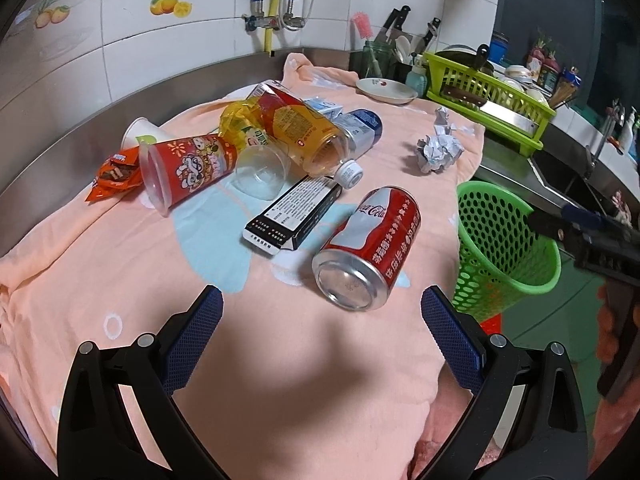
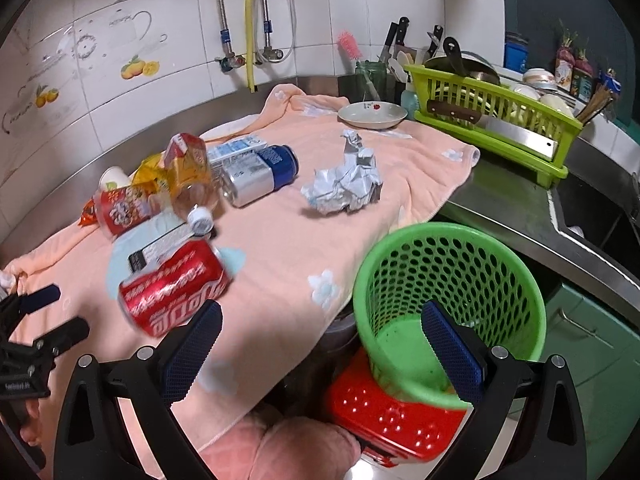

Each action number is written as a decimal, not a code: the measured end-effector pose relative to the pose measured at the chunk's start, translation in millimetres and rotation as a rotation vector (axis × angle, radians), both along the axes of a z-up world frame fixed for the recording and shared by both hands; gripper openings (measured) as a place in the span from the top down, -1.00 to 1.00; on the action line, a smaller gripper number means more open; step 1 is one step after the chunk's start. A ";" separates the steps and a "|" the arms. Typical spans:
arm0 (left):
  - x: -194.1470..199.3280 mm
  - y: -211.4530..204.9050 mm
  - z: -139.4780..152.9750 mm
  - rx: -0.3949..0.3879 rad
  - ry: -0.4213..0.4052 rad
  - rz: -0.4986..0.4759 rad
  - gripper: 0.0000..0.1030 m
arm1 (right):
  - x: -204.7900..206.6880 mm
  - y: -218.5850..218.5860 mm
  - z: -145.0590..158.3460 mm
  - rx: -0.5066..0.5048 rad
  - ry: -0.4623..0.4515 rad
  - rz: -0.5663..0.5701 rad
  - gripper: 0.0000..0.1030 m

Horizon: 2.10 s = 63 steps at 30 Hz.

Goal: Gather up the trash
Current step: 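Grasp the crumpled foil with the right tool while the left tool grasps the red Coca-Cola can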

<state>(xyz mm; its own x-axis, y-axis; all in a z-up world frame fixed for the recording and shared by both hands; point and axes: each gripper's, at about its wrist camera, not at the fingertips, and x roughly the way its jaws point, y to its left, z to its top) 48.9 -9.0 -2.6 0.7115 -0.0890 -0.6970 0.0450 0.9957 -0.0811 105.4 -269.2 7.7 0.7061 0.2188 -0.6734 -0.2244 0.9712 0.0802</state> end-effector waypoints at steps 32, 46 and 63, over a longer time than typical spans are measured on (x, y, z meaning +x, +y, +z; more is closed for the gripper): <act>99.5 -40.9 -26.7 0.020 0.138 -0.229 -0.77 | 237.9 -22.1 -61.1 0.229 0.235 0.059 -0.46; 113.7 -51.7 -42.9 0.028 0.189 -0.299 -0.39 | 216.4 -19.0 -50.1 0.241 0.189 0.083 0.19; 110.8 -52.7 -35.6 -0.030 0.155 -0.286 -0.32 | 139.6 -90.9 -42.3 0.143 0.149 -0.071 0.23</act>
<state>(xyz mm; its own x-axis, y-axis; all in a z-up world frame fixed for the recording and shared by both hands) 159.7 -61.7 -38.2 0.5399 -0.2923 -0.7893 0.3074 0.9415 -0.1384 245.0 -360.1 -34.6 0.6183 0.2729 -0.7371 -0.1310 0.9605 0.2457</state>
